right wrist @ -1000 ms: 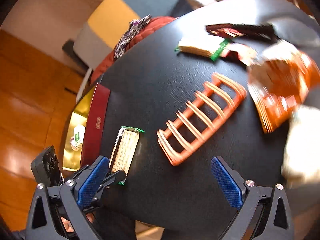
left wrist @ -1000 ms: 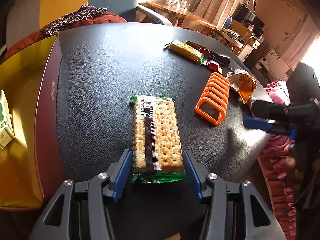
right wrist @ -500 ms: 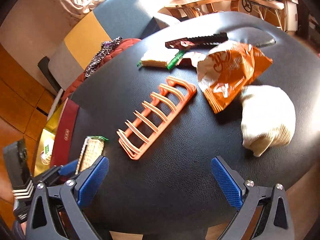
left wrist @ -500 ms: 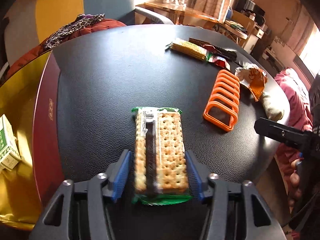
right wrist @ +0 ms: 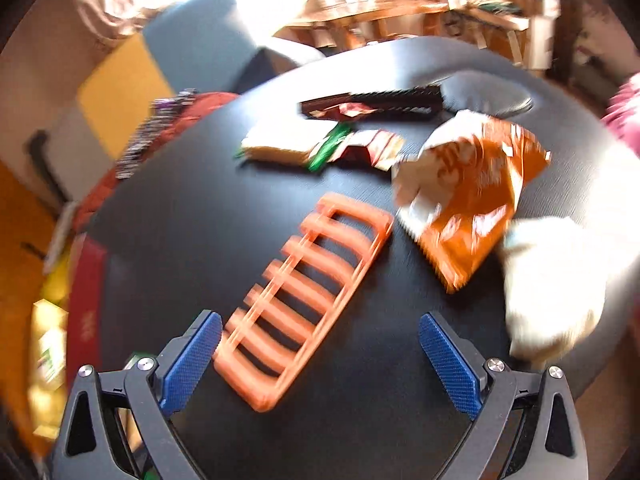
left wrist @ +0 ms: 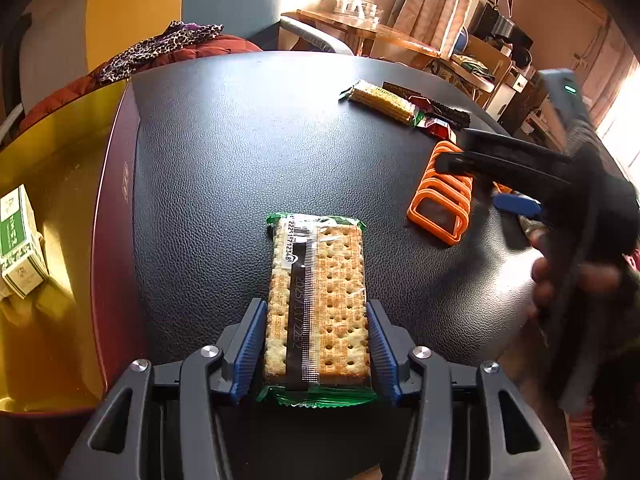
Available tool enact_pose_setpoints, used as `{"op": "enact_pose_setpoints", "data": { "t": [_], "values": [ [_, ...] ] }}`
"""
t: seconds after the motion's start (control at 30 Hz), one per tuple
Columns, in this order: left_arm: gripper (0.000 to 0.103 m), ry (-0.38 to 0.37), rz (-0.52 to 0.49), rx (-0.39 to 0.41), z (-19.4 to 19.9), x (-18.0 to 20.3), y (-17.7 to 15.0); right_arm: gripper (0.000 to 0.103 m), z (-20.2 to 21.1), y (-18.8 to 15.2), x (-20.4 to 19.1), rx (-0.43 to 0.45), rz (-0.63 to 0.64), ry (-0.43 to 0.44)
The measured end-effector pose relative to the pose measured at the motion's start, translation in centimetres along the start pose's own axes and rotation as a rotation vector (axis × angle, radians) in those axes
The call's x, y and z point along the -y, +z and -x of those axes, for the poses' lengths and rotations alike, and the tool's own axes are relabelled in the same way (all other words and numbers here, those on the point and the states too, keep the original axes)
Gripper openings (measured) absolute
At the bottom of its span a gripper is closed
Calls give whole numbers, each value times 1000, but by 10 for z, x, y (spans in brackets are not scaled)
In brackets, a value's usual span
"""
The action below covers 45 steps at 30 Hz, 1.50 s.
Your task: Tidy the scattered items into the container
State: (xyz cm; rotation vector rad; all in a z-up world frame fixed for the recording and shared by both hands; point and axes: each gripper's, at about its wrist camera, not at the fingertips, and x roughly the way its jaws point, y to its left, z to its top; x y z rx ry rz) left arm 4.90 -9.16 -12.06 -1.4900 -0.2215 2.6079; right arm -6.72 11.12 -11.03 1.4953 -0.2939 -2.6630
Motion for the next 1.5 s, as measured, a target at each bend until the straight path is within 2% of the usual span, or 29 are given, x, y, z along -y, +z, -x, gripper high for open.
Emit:
{"op": "enact_pose_setpoints", "data": {
  "t": [0.03, 0.1, 0.27, 0.33, 0.4, 0.53, 0.63, 0.7, 0.83, 0.93, 1.03, 1.1, 1.23, 1.3, 1.33, 1.37, 1.43, 1.5],
  "values": [
    [51, -4, -1, 0, 0, 0, 0, 100, -5, 5, -5, 2, 24, -34],
    [51, -4, -3, 1, 0, 0, 0, 100, -12, 12, -18, 24, 115, -20],
    [51, -3, -8, 4, -1, 1, -1, 92, -27, 11, -61, -17, 442, 182],
    [51, 1, -12, 7, -2, 1, -1, 87, -26, 11, -69, -29, 505, 226],
    [51, -3, -8, 8, -2, 1, -2, 86, -22, 14, -69, -20, 518, 238],
    [51, -11, 3, 10, -2, -1, -2, 90, -14, 18, -41, -37, 340, 204],
    [51, -9, 5, 15, -1, -1, -3, 92, -2, 5, -32, -78, 237, 175],
    [51, -9, 7, 17, -1, -1, -3, 95, 2, -6, -41, -95, 230, 169],
    [51, -7, 1, 25, 0, -1, -5, 95, -6, -16, -66, -91, 284, 92],
    [51, -6, -2, 30, 1, -1, -6, 86, -14, -20, -73, -92, 325, 35],
    [52, -3, -6, 31, 1, 0, -7, 66, -6, -24, -64, -74, 365, 21],
    [53, 0, -8, 31, 1, 1, -7, 58, 1, -27, -50, -74, 393, 28],
    [57, -8, -9, 25, -1, 2, -3, 58, 15, -39, -20, -88, 470, 113],
    [58, -11, -10, 22, -2, 2, -1, 57, 21, -42, -8, -82, 470, 155],
    [58, -24, 5, 19, -2, 0, 0, 58, 24, -44, -2, -78, 464, 177],
    [58, -38, 21, 16, -1, -2, 2, 66, 25, -44, 3, -71, 449, 190],
    [58, -51, 33, 10, -1, -3, 4, 74, 26, -42, 9, -55, 408, 210],
    [58, -44, 21, 8, -2, -1, 5, 74, 22, -37, 6, -50, 390, 203]
  ]
}}
